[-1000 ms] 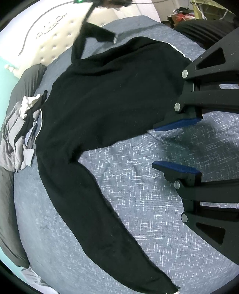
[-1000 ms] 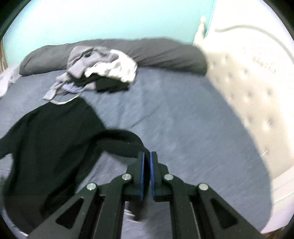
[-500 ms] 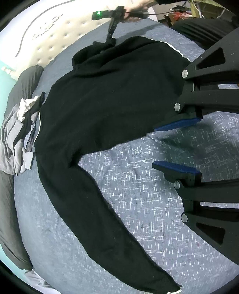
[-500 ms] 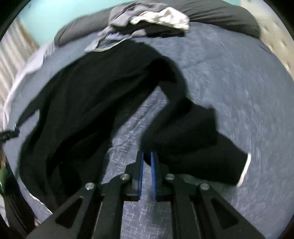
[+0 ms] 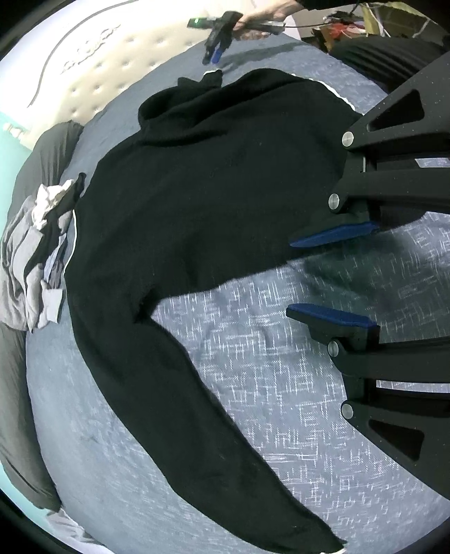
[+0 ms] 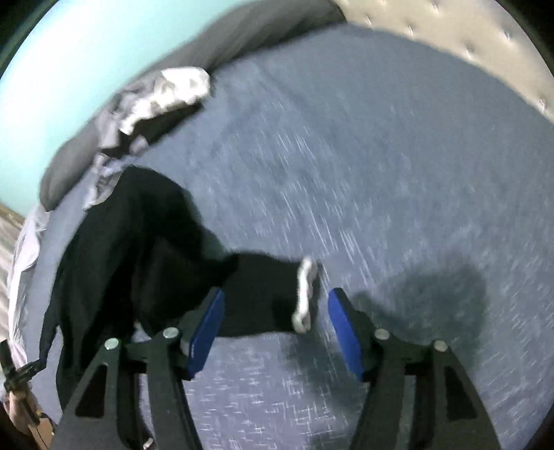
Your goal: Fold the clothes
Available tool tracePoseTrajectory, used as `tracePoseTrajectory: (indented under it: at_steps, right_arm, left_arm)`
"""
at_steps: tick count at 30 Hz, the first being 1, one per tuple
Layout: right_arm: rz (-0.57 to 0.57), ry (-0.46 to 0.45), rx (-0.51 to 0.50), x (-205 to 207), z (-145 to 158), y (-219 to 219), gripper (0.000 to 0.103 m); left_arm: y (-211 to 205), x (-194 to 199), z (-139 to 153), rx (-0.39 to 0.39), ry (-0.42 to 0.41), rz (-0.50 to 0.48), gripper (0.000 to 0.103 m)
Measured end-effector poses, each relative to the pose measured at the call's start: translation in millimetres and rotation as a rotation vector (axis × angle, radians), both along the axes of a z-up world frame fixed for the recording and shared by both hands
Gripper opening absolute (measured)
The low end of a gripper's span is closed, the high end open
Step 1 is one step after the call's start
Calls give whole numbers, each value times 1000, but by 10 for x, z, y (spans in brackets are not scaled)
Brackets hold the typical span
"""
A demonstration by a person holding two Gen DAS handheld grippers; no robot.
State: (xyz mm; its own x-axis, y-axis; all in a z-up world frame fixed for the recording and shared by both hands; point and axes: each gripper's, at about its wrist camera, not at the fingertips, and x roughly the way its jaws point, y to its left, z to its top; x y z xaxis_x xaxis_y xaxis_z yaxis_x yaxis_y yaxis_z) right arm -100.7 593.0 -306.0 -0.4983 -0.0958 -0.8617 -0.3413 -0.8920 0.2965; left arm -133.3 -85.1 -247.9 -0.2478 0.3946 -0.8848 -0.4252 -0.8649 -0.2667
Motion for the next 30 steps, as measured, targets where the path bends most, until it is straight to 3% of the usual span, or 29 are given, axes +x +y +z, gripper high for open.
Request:
tracePoseTrajectory:
  at_steps: [4,5,6,7,9,13,20,30]
  right_arm:
    - [-3,-23,-38,-71,-187,-41,59]
    - [10,-34,-20,-106,-201,-68,53]
    - [24,-41,5,-129,-208,-98,34]
    - [28,-36,14,-133,-199,-99,23]
    - [23,-15,17,-130,-169,-74,6]
    - [-15,53,43,-52,20,113,5]
    - [-201,204,129,226,759,948,5]
    - [-236,318,197,156,1399,1463,4]
  left_arm:
    - [49,-29,16,-6,4,2,37]
    - [61,-37,19,-8,5,3,37]
    - [72,-45,23,-9,6,4,37]
    - [80,-54,20,-11,5,5,37]
    - [94,-74,7,-15,1,6,37]
    - [104,-118,29,-20,2,12,37]
    - [99,-192,43,-28,0,28,37]
    - [175,-233,4,-61,-10,30,37]
